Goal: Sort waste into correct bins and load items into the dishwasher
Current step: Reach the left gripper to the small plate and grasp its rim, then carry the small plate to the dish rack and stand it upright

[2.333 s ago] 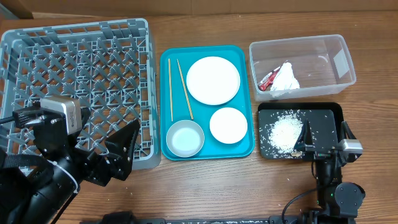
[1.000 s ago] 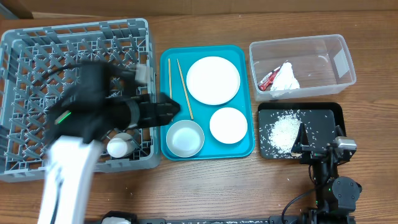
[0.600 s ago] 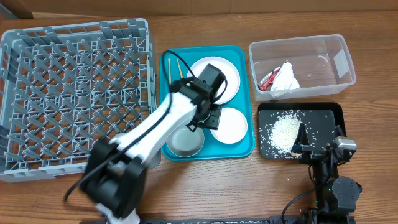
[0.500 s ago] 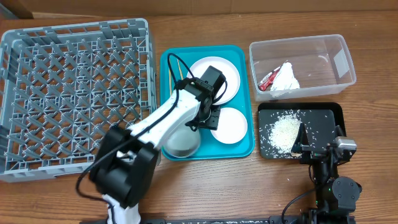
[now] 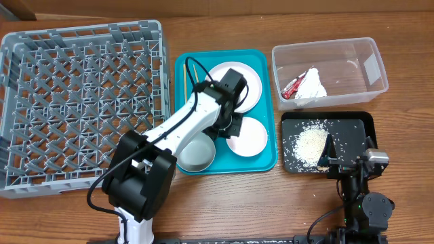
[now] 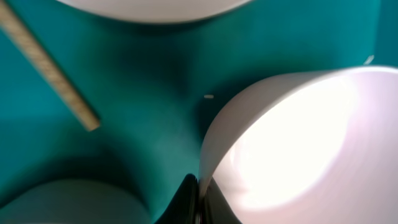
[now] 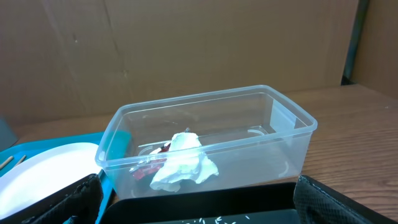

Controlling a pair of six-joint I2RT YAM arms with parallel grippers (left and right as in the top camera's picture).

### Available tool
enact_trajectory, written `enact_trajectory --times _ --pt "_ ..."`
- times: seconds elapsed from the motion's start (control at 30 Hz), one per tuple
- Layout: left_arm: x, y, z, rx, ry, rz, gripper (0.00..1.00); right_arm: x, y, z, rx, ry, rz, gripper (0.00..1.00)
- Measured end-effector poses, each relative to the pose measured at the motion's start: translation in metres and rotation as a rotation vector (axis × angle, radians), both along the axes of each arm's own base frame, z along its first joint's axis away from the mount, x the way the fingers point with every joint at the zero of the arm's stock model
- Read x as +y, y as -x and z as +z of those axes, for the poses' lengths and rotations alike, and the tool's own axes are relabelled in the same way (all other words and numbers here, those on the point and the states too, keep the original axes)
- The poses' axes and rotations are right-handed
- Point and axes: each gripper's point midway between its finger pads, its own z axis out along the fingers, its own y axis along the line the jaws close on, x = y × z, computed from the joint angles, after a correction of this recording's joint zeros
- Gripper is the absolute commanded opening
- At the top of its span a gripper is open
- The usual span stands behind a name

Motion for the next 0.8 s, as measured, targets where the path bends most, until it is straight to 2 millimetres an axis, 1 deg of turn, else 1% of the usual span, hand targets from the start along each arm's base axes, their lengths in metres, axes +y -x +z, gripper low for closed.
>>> enact_trajectory --times 0.07,0.13,0.2,0.23,0.27,0.33,0.4,0.43,0.47,0.53,0.57,0.63,0.67,0.7,0.73,0.8 --pt "0.003 -0.003 0.019 0.000 -0.030 0.003 0.04 0.000 0.000 0.000 0.000 0.000 0.000 1.00" --pt "0.003 -0.012 0.043 -0.028 -0.041 0.008 0.04 0.000 0.000 0.000 0.000 0.000 0.000 1.00" --pt "0.000 -0.027 0.075 -0.088 -0.027 0.015 0.04 0.000 0.000 0.000 0.000 0.000 0.000 1.00" --pt "0.001 -0.030 0.085 -0.105 -0.027 0.017 0.04 0.000 0.000 0.000 0.000 0.001 0.000 1.00" --pt "0.003 -0.032 0.094 -0.114 -0.034 0.022 0.04 0.000 0.000 0.000 -0.001 0.000 0.000 1.00" --pt "0.010 -0.031 0.104 -0.120 -0.058 0.029 0.04 0.000 0.000 0.000 0.000 0.000 0.000 1.00" --pt "0.029 -0.026 0.109 -0.106 -0.137 0.057 0.04 0.000 0.000 0.000 0.000 0.000 0.000 1.00" --pt "0.050 -0.021 0.112 -0.092 -0.230 0.096 0.04 0.000 0.000 0.000 0.000 0.000 0.000 1.00" --pt "0.063 -0.018 0.115 -0.085 -0.276 0.123 0.04 0.000 0.000 0.000 0.000 0.000 0.001 1.00" --pt "0.099 -0.011 0.125 -0.062 -0.395 0.194 0.04 0.000 0.000 0.000 0.000 0.000 0.000 1.00" --pt "0.134 -0.011 0.141 -0.083 -0.472 0.280 0.04 0.000 0.000 0.000 0.001 0.000 0.000 1.00" --pt "0.170 -0.017 0.161 -0.144 -0.504 0.386 0.04 0.000 0.000 0.000 0.000 0.001 0.000 1.00" --pt "0.204 -0.017 0.183 -0.203 -0.526 0.483 0.04 0.000 0.000 0.000 0.000 0.000 0.000 1.00" --pt "0.225 -0.015 0.197 -0.238 -0.541 0.539 0.04 0.000 0.000 0.000 0.000 0.000 0.000 1.00" --pt "0.241 -0.012 0.208 -0.270 -0.558 0.578 0.04 0.000 0.000 0.000 0.000 0.000 0.000 1.00" --pt "0.274 0.001 0.233 -0.341 -0.610 0.657 0.04 0.000 0.000 0.000 0.000 0.000 0.000 1.00"
